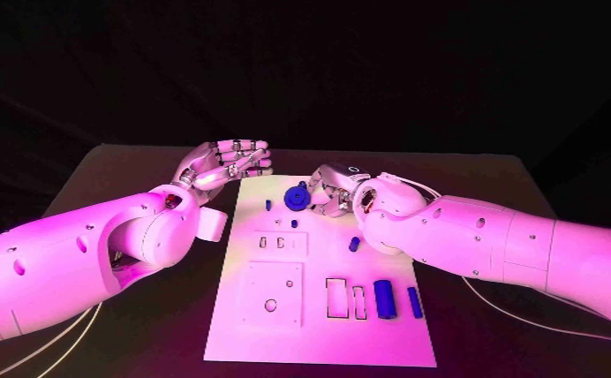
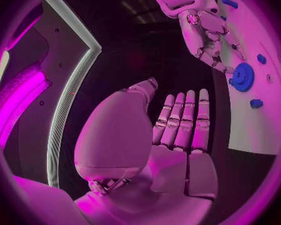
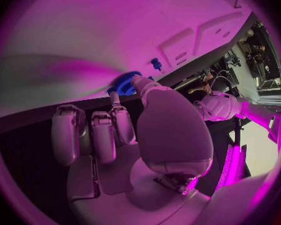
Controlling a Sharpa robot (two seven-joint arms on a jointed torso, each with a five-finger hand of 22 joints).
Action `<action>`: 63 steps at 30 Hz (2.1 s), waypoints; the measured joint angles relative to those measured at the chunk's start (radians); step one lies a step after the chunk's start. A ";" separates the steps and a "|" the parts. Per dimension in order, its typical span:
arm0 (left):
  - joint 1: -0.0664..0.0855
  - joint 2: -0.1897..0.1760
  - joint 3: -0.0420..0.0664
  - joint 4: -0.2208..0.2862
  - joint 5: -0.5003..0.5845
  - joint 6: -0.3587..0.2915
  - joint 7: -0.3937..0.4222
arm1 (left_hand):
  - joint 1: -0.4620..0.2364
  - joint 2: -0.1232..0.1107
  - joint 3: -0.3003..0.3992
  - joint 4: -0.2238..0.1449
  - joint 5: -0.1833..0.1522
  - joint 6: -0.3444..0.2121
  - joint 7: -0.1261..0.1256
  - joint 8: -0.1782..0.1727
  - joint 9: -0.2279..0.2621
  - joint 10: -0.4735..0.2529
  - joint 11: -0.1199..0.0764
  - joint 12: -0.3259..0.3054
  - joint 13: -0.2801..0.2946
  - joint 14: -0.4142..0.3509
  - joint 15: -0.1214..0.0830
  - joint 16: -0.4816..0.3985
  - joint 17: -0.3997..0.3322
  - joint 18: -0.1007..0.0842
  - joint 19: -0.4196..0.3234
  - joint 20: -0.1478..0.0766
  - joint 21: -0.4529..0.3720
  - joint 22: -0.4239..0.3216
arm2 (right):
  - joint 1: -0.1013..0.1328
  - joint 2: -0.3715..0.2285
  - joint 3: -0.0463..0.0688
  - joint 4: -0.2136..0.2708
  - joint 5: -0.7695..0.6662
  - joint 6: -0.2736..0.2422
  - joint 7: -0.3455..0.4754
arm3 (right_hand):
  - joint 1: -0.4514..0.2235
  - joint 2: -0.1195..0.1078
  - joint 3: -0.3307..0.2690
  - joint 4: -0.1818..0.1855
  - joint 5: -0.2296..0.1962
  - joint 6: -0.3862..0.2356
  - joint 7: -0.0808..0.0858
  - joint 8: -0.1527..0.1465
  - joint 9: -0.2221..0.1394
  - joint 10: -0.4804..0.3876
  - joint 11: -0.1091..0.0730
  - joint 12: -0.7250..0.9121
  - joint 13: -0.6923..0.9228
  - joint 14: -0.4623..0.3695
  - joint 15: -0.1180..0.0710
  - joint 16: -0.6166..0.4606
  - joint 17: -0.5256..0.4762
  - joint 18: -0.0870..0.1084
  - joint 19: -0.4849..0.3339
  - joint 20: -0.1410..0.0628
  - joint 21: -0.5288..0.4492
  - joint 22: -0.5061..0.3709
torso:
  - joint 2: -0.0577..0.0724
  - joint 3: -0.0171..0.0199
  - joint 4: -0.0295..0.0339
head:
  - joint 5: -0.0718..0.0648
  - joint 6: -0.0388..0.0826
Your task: Assemble the parts on the task board
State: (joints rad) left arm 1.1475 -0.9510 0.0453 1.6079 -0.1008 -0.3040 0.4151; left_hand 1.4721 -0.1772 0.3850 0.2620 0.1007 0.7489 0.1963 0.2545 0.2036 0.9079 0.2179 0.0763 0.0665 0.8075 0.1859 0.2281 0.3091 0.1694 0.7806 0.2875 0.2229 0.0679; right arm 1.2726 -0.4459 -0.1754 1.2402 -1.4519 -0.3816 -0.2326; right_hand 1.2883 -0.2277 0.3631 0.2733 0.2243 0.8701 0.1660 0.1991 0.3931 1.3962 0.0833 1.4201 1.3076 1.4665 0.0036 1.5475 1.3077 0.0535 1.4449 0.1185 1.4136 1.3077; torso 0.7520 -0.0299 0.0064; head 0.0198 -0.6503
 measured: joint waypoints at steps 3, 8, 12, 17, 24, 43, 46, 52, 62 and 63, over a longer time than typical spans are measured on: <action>0.000 0.000 0.000 0.000 0.000 0.000 0.000 | 0.000 0.000 0.000 0.000 0.000 0.000 0.000 0.000 0.000 0.000 0.000 0.000 0.000 0.000 0.000 0.000 0.000 0.000 0.000 0.000 0.000 0.000 | -0.002 -0.005 -0.001 0.006 0.002 0.007 -0.002 | 0.000 0.000 0.000 0.000 0.000 0.000 0.000 0.000 0.000 0.000 0.000 0.000 0.000 0.000 0.000 0.000 0.000 0.000 0.000 0.000 0.000 0.000 | 0.000 -0.0004 0.0006 | 0.000 -0.001; 0.000 0.000 0.000 -0.001 0.000 0.000 0.000 | 0.000 0.000 0.000 0.000 0.000 0.000 0.000 0.000 0.000 0.000 0.000 0.000 0.000 0.000 0.000 0.000 -0.001 0.000 0.000 0.000 0.000 0.000 | -0.002 -0.010 -0.001 0.013 0.008 0.014 -0.005 | -0.001 0.001 -0.003 0.003 0.000 0.000 0.000 0.000 0.000 0.000 0.000 0.000 0.000 0.000 0.000 0.000 0.000 0.000 0.000 0.000 0.006 0.000 | 0.000 -0.0007 0.0006 | 0.000 -0.001; 0.000 0.000 0.000 -0.001 0.000 0.000 0.000 | 0.000 0.000 0.000 0.000 0.000 0.000 0.000 0.000 0.000 0.000 0.000 0.000 0.000 0.000 0.000 0.000 -0.001 0.000 0.000 0.000 0.000 0.000 | -0.002 -0.013 0.000 0.017 0.011 0.016 -0.006 | -0.004 0.004 -0.003 0.003 0.000 0.000 0.000 0.000 0.000 0.000 0.000 0.000 0.000 0.000 0.000 0.000 0.000 0.000 0.000 0.000 0.006 0.000 | -0.001 -0.0010 0.0011 | 0.000 -0.001; 0.000 0.000 0.000 -0.001 0.000 0.000 0.000 | 0.000 0.000 0.000 0.000 0.000 0.000 0.000 0.000 0.000 0.000 0.000 0.000 0.000 0.000 0.000 0.000 -0.001 0.000 0.000 0.000 0.000 0.000 | -0.002 -0.020 0.000 0.025 0.014 0.016 -0.007 | -0.004 0.004 -0.003 0.003 0.000 0.000 0.000 0.000 0.000 0.000 0.000 0.000 0.000 0.000 0.000 0.000 0.000 0.000 0.000 0.000 0.006 0.000 | -0.001 -0.0012 0.0017 | 0.000 -0.002; 0.000 0.000 0.000 -0.002 0.000 0.000 0.000 | 0.000 0.000 0.000 0.000 0.000 0.000 0.000 0.000 0.000 0.000 0.000 0.000 0.000 0.000 0.000 0.000 -0.001 0.000 0.000 0.000 0.000 0.000 | 0.000 -0.034 0.000 0.045 0.018 0.011 -0.007 | -0.004 0.004 -0.003 0.003 0.000 0.003 -0.003 0.000 0.000 0.007 -0.001 0.004 0.000 0.000 0.000 0.000 0.000 0.000 0.000 0.000 0.006 0.000 | -0.001 -0.0018 0.0012 | 0.001 -0.002; 0.000 -0.002 0.000 -0.004 0.000 0.000 -0.001 | 0.000 0.000 0.000 0.000 0.000 0.000 0.000 0.000 0.000 0.000 0.000 0.000 0.000 0.000 0.000 0.000 -0.001 0.000 0.000 0.000 0.000 0.000 | 0.013 -0.063 0.002 0.082 0.018 -0.028 -0.015 | -0.008 0.008 -0.003 0.003 0.000 0.010 -0.003 0.000 0.001 0.007 -0.001 0.008 0.000 0.000 0.000 0.000 0.000 0.000 0.000 0.000 0.006 0.000 | -0.001 -0.0012 0.0002 | 0.003 0.000; 0.000 -0.001 0.000 -0.005 0.000 0.000 -0.001 | 0.000 0.000 0.000 0.000 0.000 0.000 0.000 0.000 0.000 0.000 0.000 0.000 0.000 0.000 0.000 0.000 -0.001 0.000 0.000 0.000 0.000 0.000 | 0.015 -0.058 0.003 0.084 0.017 -0.041 -0.017 | -0.008 0.008 -0.003 0.003 0.000 0.010 -0.003 0.000 0.001 0.007 -0.001 0.008 0.000 0.000 0.000 0.000 0.000 0.000 0.000 0.000 0.006 0.000 | -0.001 -0.0012 0.0003 | 0.002 0.001; 0.000 0.001 0.000 -0.005 0.000 0.000 -0.001 | 0.000 0.000 0.000 0.000 0.000 0.000 0.000 0.000 0.000 0.000 0.000 0.000 0.000 0.000 0.000 0.000 -0.001 0.000 0.000 0.000 0.000 0.000 | 0.017 -0.031 0.004 0.076 0.017 -0.053 -0.017 | -0.008 0.008 -0.003 0.003 0.000 0.010 -0.003 0.000 0.001 0.007 -0.001 0.008 0.000 0.000 0.000 0.000 0.000 0.000 0.000 0.000 0.006 0.000 | -0.001 -0.0017 0.0016 | 0.000 0.003; 0.000 0.003 0.000 -0.006 0.000 0.000 -0.001 | 0.000 0.000 0.000 0.000 0.000 0.000 0.000 0.000 0.000 0.000 0.000 0.000 0.000 0.000 0.000 0.000 -0.001 0.000 0.000 0.000 0.000 0.000 | 0.012 0.021 0.004 0.025 0.023 -0.050 -0.007 | -0.008 0.008 0.000 0.000 0.000 0.010 -0.003 0.000 0.001 0.007 -0.001 0.008 0.000 0.000 0.000 0.000 0.000 0.000 0.000 0.000 0.006 0.000 | 0.000 -0.0025 0.0022 | 0.000 0.003; 0.000 0.003 0.000 -0.006 0.000 0.000 -0.001 | 0.000 0.000 0.000 0.000 0.000 0.000 0.000 0.000 0.000 0.000 0.000 0.000 0.000 0.000 0.000 0.000 -0.001 0.000 0.000 0.000 0.000 0.000 | 0.011 0.026 0.004 0.021 0.024 -0.049 -0.006 | -0.008 0.008 0.000 0.000 0.000 0.010 -0.003 0.000 0.001 0.007 -0.001 0.008 0.000 0.000 0.000 0.000 0.000 0.000 0.000 0.000 0.006 0.000 | 0.000 -0.0025 0.0022 | 0.001 0.003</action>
State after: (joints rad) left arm 1.1473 -0.9478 0.0452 1.6019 -0.1007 -0.3040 0.4141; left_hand 1.4721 -0.1772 0.3850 0.2620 0.1007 0.7489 0.1963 0.2545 0.2036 0.9080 0.2179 0.0763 0.0665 0.8075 0.1859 0.2281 0.3086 0.1694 0.7806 0.2875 0.2229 0.0678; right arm 1.2831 -0.4202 -0.1710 1.2608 -1.4284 -0.4309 -0.2385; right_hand 1.2804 -0.2197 0.3634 0.2731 0.2243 0.8804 0.1628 0.1991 0.3939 1.4030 0.0828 1.4279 1.3073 1.4665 0.0035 1.5475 1.3080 0.0536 1.4448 0.1183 1.4192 1.3079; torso 0.7522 -0.0324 0.0086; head 0.0204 -0.6471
